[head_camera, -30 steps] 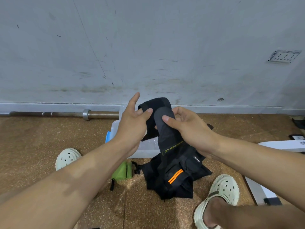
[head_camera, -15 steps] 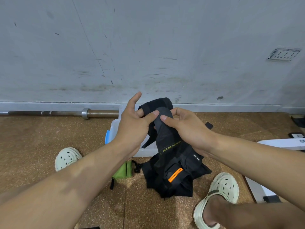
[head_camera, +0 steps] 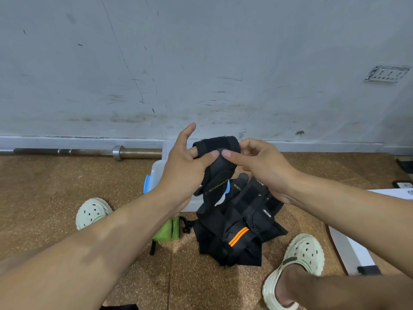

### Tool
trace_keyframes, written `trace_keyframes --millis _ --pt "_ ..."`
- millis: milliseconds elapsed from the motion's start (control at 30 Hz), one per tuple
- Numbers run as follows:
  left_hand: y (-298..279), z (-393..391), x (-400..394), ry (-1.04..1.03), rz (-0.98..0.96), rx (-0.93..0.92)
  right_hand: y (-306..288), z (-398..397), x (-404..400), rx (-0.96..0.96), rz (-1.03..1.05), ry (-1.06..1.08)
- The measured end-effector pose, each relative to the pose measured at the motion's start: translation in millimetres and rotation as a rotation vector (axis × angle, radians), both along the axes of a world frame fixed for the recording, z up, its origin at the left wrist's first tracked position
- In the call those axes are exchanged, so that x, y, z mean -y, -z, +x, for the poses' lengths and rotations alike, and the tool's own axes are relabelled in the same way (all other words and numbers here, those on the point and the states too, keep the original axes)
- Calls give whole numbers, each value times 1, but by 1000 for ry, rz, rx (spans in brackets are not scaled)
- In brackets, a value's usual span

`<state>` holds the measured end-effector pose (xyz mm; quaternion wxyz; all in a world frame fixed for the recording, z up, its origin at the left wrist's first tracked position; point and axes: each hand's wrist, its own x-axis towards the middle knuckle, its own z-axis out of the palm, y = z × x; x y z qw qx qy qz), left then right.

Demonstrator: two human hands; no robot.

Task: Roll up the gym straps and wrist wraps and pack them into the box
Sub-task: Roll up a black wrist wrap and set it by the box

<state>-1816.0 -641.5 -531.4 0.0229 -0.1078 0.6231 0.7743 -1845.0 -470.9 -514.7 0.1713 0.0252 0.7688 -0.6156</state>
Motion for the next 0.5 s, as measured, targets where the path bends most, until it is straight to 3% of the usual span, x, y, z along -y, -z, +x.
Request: trace_keyframes --millis 300,500 --pt "2 6 -4 -15 -240 -31 4 5 2 75 -55 -28" --pt "2 8 -6 -34 -164 6 -2 5 1 36 -1 -78"
